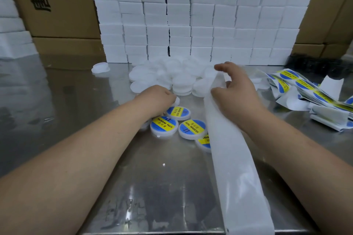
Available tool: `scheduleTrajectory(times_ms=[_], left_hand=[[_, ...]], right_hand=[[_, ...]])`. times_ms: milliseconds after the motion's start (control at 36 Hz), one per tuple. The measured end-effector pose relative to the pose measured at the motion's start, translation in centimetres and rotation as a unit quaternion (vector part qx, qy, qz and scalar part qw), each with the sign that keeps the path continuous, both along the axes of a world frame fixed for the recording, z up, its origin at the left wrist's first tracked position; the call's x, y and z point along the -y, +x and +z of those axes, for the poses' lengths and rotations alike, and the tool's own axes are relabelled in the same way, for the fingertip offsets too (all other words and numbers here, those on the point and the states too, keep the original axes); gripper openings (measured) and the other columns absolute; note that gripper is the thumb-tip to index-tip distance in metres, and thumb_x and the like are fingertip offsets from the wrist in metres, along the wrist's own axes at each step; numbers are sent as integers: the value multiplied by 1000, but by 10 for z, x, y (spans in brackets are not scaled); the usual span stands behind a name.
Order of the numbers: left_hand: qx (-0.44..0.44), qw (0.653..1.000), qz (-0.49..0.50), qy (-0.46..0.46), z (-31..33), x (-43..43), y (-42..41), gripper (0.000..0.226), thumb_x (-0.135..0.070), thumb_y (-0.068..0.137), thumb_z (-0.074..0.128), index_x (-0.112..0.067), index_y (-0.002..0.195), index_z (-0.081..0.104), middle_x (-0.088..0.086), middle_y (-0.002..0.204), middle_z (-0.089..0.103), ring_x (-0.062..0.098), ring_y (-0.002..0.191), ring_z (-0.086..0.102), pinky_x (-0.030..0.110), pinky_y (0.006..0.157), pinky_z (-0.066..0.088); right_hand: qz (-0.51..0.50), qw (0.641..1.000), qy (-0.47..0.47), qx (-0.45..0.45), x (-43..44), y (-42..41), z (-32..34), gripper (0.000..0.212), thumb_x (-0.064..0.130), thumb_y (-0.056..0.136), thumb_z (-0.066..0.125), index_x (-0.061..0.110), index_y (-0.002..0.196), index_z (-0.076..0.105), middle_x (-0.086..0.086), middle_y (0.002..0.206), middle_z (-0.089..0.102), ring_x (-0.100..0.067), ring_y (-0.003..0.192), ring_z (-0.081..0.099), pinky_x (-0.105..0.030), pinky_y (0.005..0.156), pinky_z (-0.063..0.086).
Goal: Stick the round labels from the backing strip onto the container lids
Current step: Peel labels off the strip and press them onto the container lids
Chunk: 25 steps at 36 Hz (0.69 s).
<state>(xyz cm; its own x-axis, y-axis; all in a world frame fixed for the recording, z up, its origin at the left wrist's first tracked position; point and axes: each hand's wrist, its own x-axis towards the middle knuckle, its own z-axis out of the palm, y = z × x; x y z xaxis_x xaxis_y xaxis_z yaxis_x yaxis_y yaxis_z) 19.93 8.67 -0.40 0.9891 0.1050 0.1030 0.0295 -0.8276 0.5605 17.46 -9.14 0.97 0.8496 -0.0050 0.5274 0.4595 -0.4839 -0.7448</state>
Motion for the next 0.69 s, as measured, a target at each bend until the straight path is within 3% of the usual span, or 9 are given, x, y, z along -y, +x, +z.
scheduleTrajectory(times_ms=[111, 167, 222, 306, 333, 417, 528, 694], left_hand=[[10, 999, 5, 37, -2, -1, 2, 27, -27, 88, 52, -17, 64, 56, 2, 62, 54, 19, 61, 49, 24, 53, 34], [8, 999, 10, 45, -4, -1, 3, 28, -27, 86, 55, -19, 60, 50, 2, 64, 55, 20, 64, 50, 25, 55, 36], [5, 999, 17, 48, -5, -2, 4, 25, -28, 84, 59, -19, 61, 50, -1, 64, 55, 20, 68, 53, 26, 59, 39], [9, 999, 25, 29, -6, -3, 5, 15, -32, 79, 65, -23, 78, 54, -6, 76, 57, 16, 75, 54, 27, 67, 43], [11, 999, 27, 18, -7, -3, 5, 20, -34, 78, 67, -23, 89, 55, -6, 85, 56, 16, 81, 54, 27, 72, 43], [25, 999, 34, -14, -8, -4, 5, 51, -33, 76, 72, -21, 120, 50, -2, 112, 54, 18, 95, 52, 25, 79, 41], [61, 997, 37, -32, -6, -2, 4, 58, -27, 75, 71, -22, 127, 46, 3, 129, 48, 19, 103, 52, 24, 78, 37], [138, 986, 30, -89, -1, 3, 2, 55, -13, 84, 62, -20, 135, 44, 4, 134, 48, 19, 118, 48, 18, 84, 32]], right_hand=[[-36, 996, 44, -76, 2, 3, 2, 60, 10, 82, 57, 22, 137, 37, 4, 131, 46, -12, 105, 50, -25, 80, 42], [-23, 987, 85, -136, 5, 5, 3, 64, 12, 83, 62, 18, 141, 34, 5, 124, 48, -12, 96, 49, -21, 62, 39], [-1, 974, 116, -196, 7, 6, 3, 64, 9, 82, 64, 13, 140, 37, -2, 116, 52, -17, 89, 53, -21, 58, 39], [39, 958, 124, -254, 6, 1, 1, 50, -1, 76, 59, -12, 123, 44, -36, 103, 54, -29, 73, 41, -31, 68, 35], [42, 954, 137, -264, 5, 0, 3, 47, -3, 74, 56, -15, 118, 43, -37, 93, 53, -27, 74, 36, -33, 70, 31], [35, 946, 157, -281, 3, -3, 9, 9, -4, 73, 55, -5, 81, 56, -15, 77, 46, -26, 70, 41, -34, 65, 36], [48, 946, 161, -279, 6, -3, 12, 24, -5, 73, 53, 10, 56, 45, -10, 59, 43, -23, 53, 41, -24, 53, 35], [68, 946, 169, -269, 5, -2, 10, 24, -5, 72, 51, 10, 54, 45, -10, 58, 42, -22, 52, 39, -24, 52, 33]])
